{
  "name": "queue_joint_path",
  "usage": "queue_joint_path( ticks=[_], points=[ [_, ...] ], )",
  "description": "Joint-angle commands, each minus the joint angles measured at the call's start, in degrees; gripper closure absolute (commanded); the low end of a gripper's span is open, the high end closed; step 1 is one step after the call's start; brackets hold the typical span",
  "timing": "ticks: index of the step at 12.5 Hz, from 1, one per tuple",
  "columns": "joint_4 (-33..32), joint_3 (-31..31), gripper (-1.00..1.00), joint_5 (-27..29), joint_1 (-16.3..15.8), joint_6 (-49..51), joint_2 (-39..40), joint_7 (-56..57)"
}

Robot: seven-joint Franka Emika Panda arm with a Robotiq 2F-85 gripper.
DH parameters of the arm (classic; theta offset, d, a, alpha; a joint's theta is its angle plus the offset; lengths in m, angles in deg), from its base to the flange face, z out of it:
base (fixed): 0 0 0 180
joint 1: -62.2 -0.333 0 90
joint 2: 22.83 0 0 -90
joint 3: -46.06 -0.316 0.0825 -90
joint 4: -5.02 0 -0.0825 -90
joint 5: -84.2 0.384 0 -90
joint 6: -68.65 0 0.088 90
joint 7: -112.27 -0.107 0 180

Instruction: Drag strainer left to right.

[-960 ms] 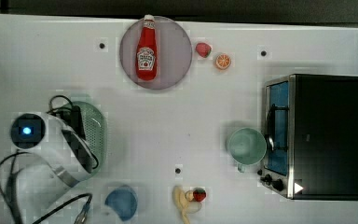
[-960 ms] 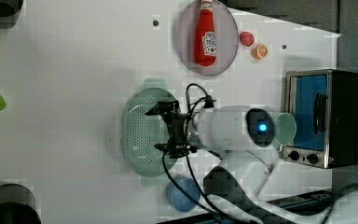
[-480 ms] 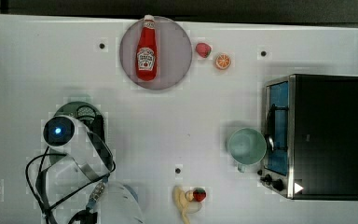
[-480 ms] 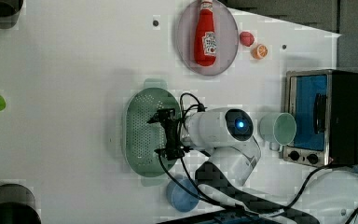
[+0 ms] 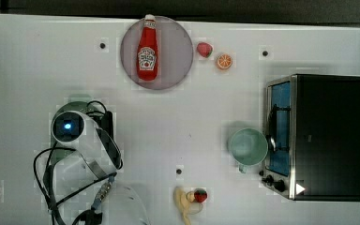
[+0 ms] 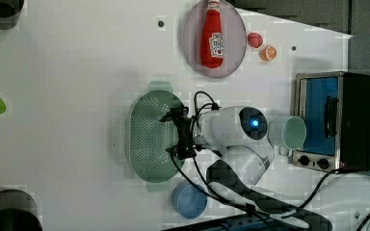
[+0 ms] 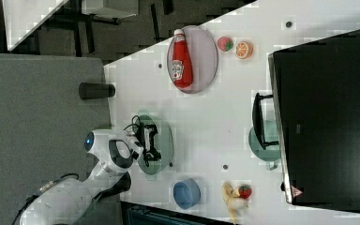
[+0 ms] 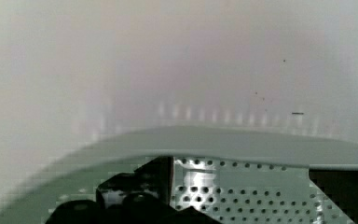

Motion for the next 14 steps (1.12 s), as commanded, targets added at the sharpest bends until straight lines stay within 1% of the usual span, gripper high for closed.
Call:
queue_joint_path(
  ticks=[1,6,11,14],
  points=[
    [0.22,1.62,-1.00,-1.08,0.69,-0.68,-2.47,-2.78],
    [-3.58,3.12,-1.00,-1.08,3.48,-0.46,-6.08,-2.42],
    [-5.96,5.34,-1.00,-1.08,6.14,-0.68,-7.60,4.31],
    [-7.13,7.91,-1.00,-1.08,6.94,-0.68,-8.90,8.58]
  ],
)
